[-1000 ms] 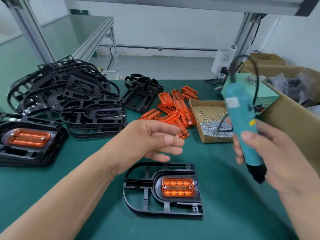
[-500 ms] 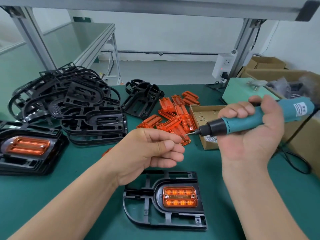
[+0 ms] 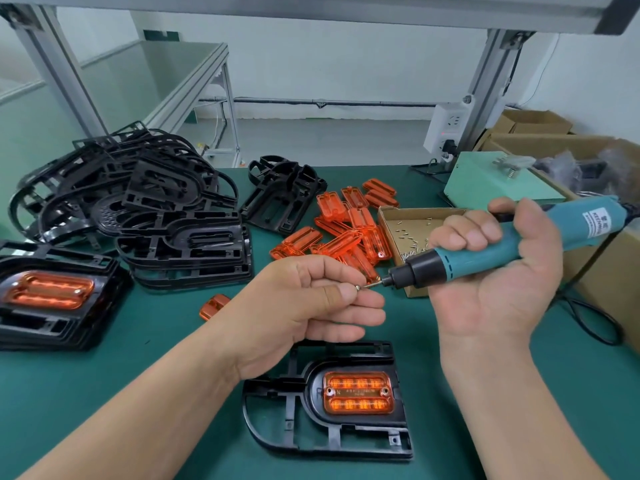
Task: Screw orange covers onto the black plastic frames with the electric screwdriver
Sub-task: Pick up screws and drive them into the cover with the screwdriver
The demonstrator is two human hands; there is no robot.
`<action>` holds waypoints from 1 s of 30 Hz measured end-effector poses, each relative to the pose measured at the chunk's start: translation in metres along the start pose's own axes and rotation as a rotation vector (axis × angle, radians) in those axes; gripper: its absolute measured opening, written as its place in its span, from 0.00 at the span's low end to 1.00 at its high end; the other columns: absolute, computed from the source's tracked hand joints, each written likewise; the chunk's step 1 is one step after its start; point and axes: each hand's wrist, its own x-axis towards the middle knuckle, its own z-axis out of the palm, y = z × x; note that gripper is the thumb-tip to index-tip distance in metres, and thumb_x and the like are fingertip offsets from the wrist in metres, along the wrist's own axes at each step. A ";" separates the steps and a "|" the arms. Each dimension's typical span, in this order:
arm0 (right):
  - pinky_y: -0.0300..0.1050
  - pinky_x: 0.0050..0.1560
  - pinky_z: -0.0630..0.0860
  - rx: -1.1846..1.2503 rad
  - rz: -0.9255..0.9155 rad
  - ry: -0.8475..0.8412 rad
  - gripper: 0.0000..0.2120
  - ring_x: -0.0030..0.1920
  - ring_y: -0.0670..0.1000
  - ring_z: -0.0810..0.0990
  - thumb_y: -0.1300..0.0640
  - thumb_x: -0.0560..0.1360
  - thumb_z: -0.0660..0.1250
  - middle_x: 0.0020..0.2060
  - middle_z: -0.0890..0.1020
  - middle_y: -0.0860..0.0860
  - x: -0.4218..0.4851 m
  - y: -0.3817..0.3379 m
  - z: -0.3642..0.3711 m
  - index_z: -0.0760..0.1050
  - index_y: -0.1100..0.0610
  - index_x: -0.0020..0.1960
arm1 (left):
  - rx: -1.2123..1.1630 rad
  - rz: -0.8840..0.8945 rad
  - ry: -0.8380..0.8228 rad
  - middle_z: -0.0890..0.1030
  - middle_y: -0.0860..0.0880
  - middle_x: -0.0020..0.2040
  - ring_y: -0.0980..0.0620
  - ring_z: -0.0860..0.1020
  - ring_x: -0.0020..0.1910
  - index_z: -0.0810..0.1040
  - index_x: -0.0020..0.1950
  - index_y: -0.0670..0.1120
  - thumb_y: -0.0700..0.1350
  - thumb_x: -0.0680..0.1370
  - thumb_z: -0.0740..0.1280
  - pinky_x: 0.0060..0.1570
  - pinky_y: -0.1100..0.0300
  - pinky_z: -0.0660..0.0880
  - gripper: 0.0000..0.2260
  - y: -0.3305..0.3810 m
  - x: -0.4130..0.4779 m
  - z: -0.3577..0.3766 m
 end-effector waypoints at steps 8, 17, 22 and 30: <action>0.41 0.36 0.70 -0.010 -0.005 -0.018 0.08 0.32 0.46 0.67 0.55 0.82 0.62 0.32 0.68 0.47 -0.002 0.003 0.000 0.74 0.56 0.45 | 0.029 0.001 0.007 0.86 0.37 0.57 0.40 0.86 0.57 0.79 0.59 0.40 0.39 0.82 0.69 0.49 0.56 0.85 0.07 -0.004 0.001 0.001; 0.41 0.36 0.70 -0.009 -0.018 -0.003 0.09 0.32 0.46 0.67 0.55 0.82 0.63 0.32 0.68 0.47 -0.001 0.001 -0.004 0.75 0.56 0.44 | 0.016 0.023 0.021 0.86 0.36 0.58 0.39 0.86 0.57 0.79 0.59 0.39 0.37 0.83 0.68 0.50 0.56 0.85 0.06 -0.003 0.000 0.001; 0.41 0.37 0.71 -0.025 -0.021 0.001 0.08 0.32 0.46 0.67 0.55 0.82 0.63 0.33 0.69 0.47 -0.002 0.001 -0.004 0.74 0.55 0.45 | 0.036 0.035 0.035 0.86 0.37 0.57 0.40 0.86 0.57 0.79 0.59 0.39 0.36 0.83 0.69 0.48 0.57 0.84 0.05 -0.003 0.000 0.002; 0.43 0.46 0.77 -0.039 -0.026 0.096 0.12 0.37 0.47 0.73 0.47 0.82 0.71 0.37 0.72 0.48 -0.008 0.014 -0.006 0.73 0.54 0.49 | 0.335 0.222 0.198 0.89 0.45 0.51 0.46 0.88 0.53 0.83 0.54 0.46 0.34 0.84 0.67 0.51 0.55 0.84 0.08 -0.015 0.003 0.004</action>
